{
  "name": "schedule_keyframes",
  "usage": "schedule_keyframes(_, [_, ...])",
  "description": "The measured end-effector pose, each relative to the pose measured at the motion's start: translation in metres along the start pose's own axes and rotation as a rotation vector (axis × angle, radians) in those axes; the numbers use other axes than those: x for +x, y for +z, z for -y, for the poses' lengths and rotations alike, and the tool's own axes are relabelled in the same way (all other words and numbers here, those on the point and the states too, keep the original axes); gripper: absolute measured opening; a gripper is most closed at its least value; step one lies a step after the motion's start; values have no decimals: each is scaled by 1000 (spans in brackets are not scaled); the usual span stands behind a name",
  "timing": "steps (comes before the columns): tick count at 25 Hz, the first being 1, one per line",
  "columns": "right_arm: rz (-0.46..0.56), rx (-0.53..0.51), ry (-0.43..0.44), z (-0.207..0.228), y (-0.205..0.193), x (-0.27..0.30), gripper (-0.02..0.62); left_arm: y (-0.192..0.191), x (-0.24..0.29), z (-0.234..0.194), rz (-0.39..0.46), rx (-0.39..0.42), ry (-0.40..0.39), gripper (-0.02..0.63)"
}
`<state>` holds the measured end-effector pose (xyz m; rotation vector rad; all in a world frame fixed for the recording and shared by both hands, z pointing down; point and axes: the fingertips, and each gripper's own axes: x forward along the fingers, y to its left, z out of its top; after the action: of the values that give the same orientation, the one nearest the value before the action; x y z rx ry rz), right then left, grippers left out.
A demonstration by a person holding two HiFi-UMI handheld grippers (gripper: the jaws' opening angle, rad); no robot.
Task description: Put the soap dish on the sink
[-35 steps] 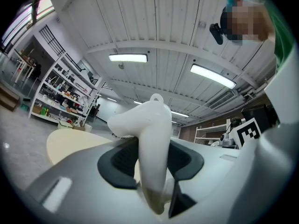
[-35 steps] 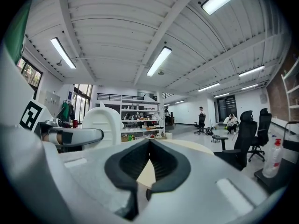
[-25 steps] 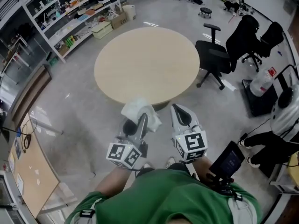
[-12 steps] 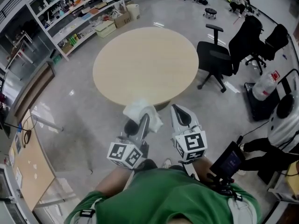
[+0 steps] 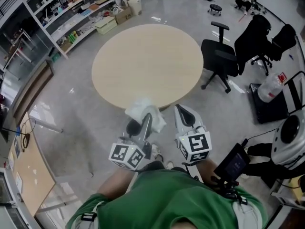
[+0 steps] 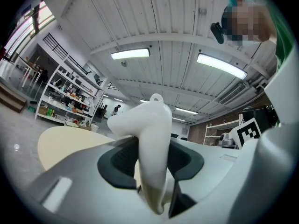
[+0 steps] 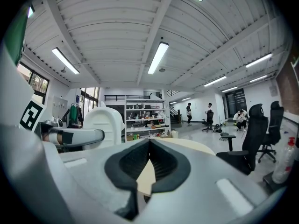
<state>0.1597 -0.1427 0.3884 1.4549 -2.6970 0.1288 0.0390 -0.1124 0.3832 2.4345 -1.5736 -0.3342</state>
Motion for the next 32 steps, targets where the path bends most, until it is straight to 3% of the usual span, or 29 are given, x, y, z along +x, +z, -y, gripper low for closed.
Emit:
schedule_keyframes(15, [-24,-40,-26,13,14,98,3,16,66,-75,20,-49,-27,161])
schedule_keyframes(32, [-52,-66,-37,-1,21,168,3,25,93,-139,-1,-88,-46,161])
